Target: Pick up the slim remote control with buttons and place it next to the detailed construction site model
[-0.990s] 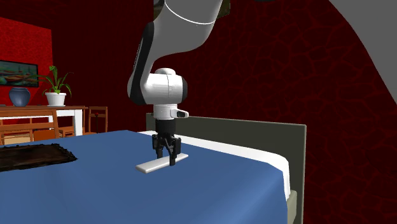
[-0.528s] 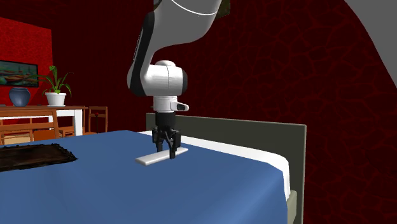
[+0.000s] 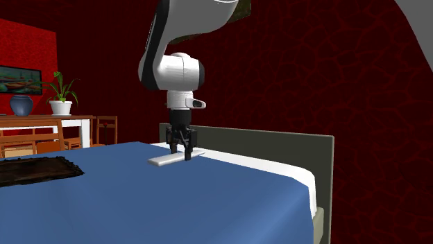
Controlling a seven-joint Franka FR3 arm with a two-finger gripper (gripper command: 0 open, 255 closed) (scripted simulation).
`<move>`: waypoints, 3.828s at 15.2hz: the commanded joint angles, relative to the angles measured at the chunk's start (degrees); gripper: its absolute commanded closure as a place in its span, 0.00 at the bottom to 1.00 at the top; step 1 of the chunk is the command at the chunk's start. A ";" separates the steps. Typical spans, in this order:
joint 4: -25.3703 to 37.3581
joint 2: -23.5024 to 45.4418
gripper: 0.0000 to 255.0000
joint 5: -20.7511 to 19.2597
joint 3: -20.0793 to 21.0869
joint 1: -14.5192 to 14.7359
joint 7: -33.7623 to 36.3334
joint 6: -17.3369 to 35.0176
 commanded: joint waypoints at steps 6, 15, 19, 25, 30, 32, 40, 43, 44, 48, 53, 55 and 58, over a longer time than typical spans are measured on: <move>1.18 -2.26 1.00 -0.28 0.22 0.85 1.21 -3.41; -6.37 -7.34 1.00 -1.57 3.26 8.34 11.97 -0.85; -7.76 -8.30 1.00 -2.07 4.81 11.62 16.95 -0.40; -7.73 -8.29 1.00 -2.85 7.18 16.56 24.49 -0.40; -5.74 -6.92 1.00 -3.61 9.09 20.72 30.76 -1.04; -4.44 -6.03 1.00 -3.95 9.81 22.41 33.24 -1.47; -4.40 -3.35 1.00 -4.61 10.52 24.59 36.35 1.15; -5.44 -2.45 1.00 -4.74 10.45 24.62 36.42 3.09; -5.76 -2.13 1.00 -4.79 10.43 24.63 36.45 3.72; -6.85 -0.72 1.00 -5.00 10.32 24.70 36.56 6.21; -7.71 0.73 1.00 -5.21 10.21 24.77 36.68 8.51; -7.70 0.73 1.00 -5.21 10.21 24.77 36.68 8.51; -7.70 0.73 1.00 -5.21 10.21 24.77 36.68 8.51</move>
